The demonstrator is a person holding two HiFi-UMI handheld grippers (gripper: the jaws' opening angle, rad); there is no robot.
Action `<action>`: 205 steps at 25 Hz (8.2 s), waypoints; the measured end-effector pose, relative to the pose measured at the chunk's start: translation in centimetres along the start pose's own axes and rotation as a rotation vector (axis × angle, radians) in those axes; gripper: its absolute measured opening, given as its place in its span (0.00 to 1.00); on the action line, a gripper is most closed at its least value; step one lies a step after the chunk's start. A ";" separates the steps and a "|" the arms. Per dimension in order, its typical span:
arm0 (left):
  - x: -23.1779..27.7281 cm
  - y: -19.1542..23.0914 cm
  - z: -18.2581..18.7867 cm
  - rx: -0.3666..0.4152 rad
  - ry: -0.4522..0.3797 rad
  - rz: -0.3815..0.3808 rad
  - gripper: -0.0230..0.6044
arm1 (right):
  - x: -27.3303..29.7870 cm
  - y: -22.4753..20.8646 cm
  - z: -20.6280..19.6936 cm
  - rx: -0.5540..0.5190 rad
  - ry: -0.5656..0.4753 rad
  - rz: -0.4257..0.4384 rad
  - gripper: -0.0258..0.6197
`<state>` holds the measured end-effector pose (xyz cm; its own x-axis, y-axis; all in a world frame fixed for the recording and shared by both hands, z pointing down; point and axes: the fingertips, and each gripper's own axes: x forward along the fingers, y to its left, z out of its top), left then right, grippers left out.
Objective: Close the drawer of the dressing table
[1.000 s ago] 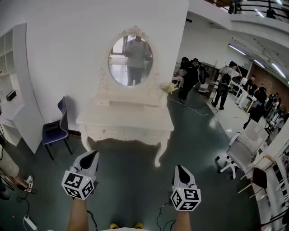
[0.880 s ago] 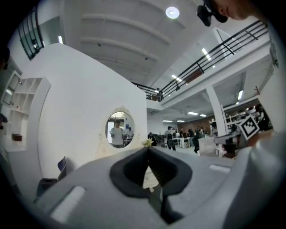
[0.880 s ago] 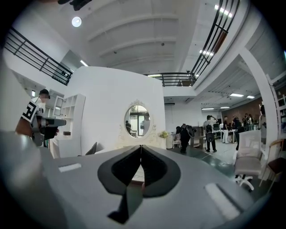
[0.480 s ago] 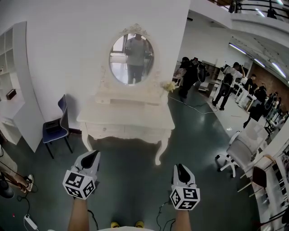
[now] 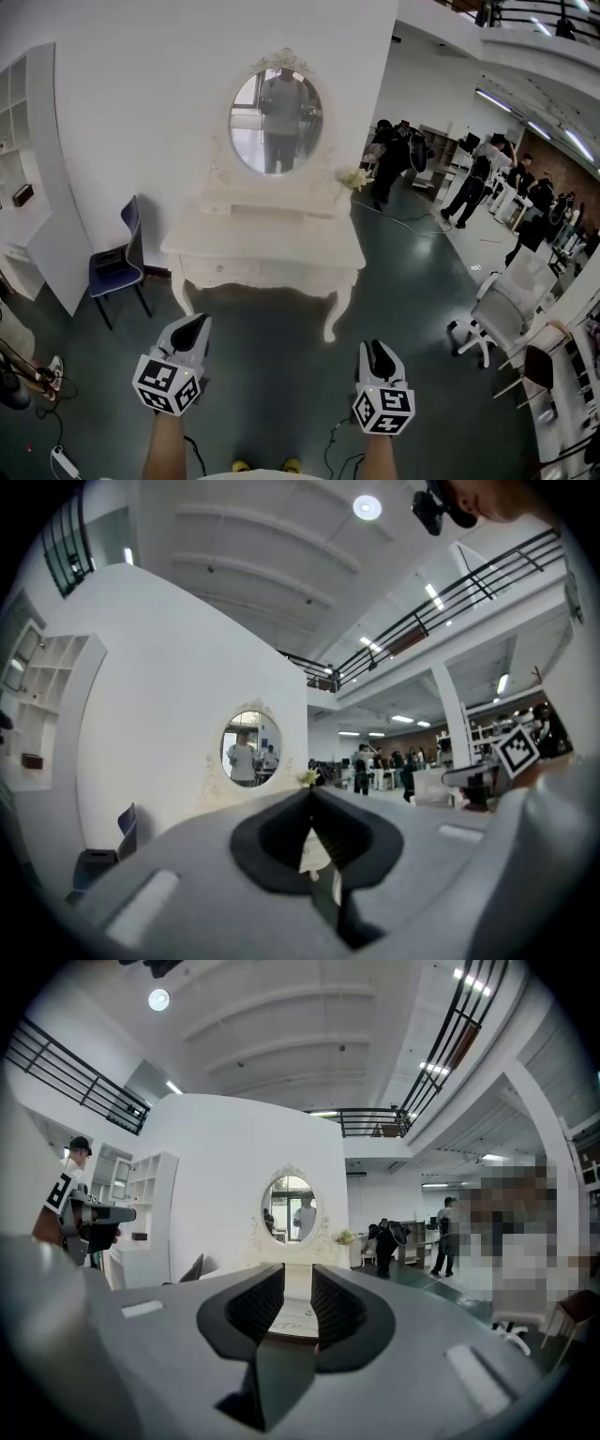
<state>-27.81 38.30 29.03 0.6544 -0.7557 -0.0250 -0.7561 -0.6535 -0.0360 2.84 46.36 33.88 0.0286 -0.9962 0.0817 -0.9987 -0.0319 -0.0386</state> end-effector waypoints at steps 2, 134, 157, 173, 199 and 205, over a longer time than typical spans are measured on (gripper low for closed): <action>-0.2 0.6 -0.1 -0.001 0.002 -0.004 0.03 | 0.3 0.7 0.0 0.005 0.002 -0.001 0.16; 83.6 35.3 -21.9 -0.071 0.337 -0.182 0.03 | 88.3 -19.0 -10.3 0.101 0.339 -0.008 0.15; 87.5 33.5 -33.5 -0.117 0.501 -0.196 0.03 | 93.9 -21.6 -22.6 0.153 0.524 0.022 0.16; 88.6 33.2 -35.6 -0.103 0.543 -0.202 0.03 | 96.5 -21.3 -25.3 0.161 0.559 0.055 0.18; 89.2 34.5 -36.1 -0.130 0.550 -0.158 0.03 | 102.6 -22.2 -24.3 0.147 0.513 0.072 0.18; 89.4 34.2 -36.1 -0.125 0.553 -0.158 0.03 | 102.8 -22.3 -24.3 0.147 0.505 0.085 0.18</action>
<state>4.46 -53.16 61.59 0.6821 -0.5363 0.4970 -0.6670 -0.7349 0.1225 27.06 -53.44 67.32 -0.1112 -0.8342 0.5402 -0.9795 0.0001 -0.2016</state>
